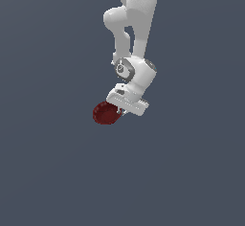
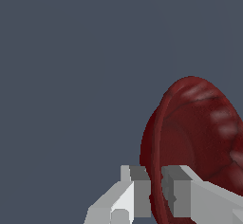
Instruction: Pick up the object and move it to a goal position.
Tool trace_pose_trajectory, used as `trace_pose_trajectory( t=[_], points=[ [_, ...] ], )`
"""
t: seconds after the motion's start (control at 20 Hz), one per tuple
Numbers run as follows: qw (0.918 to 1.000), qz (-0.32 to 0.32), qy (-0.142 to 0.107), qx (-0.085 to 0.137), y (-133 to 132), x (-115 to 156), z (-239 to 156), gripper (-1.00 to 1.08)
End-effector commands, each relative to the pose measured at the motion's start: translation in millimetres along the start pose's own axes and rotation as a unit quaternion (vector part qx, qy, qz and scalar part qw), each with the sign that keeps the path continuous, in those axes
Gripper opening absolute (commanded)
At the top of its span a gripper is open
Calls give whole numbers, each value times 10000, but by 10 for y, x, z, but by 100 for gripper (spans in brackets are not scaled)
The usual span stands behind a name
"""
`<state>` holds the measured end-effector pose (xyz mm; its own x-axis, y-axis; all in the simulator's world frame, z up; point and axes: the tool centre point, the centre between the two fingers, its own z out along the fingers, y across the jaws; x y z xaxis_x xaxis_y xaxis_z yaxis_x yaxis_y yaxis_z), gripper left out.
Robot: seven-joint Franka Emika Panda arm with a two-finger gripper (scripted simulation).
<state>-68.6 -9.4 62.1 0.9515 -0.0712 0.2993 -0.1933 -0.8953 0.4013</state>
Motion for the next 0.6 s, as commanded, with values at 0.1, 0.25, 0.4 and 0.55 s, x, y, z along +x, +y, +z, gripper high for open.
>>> trace_pose_trajectory(
  t=[0.1,0.25,0.4,0.55],
  points=[
    [10000,3,-5,2,158,-163,-34,-100],
    [10000,4,0,-4,229,-227,-51,-100],
    [10000,2,7,-12,270,-259,-61,-100],
    [10000,2,9,-15,283,-266,-61,-100]
  ],
)
